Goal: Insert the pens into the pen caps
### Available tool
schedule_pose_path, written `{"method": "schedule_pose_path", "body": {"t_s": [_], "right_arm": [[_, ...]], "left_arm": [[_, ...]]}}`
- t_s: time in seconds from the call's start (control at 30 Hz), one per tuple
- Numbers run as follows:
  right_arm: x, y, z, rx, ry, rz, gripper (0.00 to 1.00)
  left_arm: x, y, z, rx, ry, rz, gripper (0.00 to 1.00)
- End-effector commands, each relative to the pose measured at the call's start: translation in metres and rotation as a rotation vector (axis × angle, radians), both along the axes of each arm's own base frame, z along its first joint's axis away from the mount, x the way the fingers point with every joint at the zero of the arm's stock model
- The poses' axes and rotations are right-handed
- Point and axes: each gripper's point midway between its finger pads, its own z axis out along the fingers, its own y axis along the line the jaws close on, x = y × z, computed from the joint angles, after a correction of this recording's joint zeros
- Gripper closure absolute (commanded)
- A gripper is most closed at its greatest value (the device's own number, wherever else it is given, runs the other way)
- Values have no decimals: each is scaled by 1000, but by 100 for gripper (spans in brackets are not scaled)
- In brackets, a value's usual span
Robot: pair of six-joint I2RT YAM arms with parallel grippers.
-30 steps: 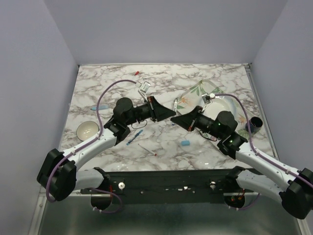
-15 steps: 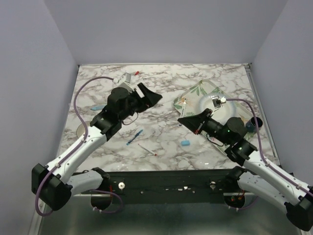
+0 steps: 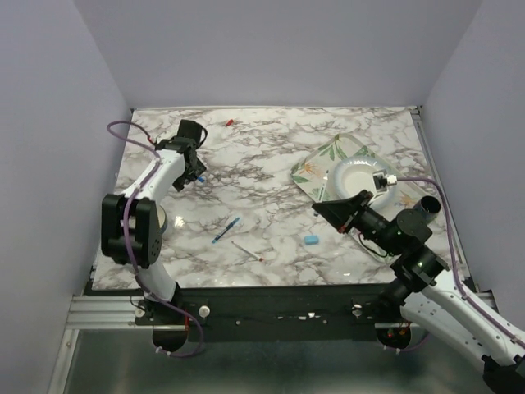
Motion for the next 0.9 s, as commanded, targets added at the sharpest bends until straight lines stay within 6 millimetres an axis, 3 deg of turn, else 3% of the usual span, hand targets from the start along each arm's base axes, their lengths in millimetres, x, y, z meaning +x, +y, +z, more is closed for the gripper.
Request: {"method": "schedule_pose_path", "body": {"t_s": [0.0,0.3,0.6,0.87], "right_arm": [[1,-11,-12,-59,-1,-50,99],[-1,-23,-10,-69,-23,-93,99],[2,-29,-7,-77,-47,-130,99],[3,-27,-13,-90,-34,-125,99]], "left_arm": [[1,26,-16,153,186,62,37],[49,7,-39,54,141,47,40],[60,-4,-74,-6,191,47,42],[63,-2,-88,-12,194,45,43]]}}
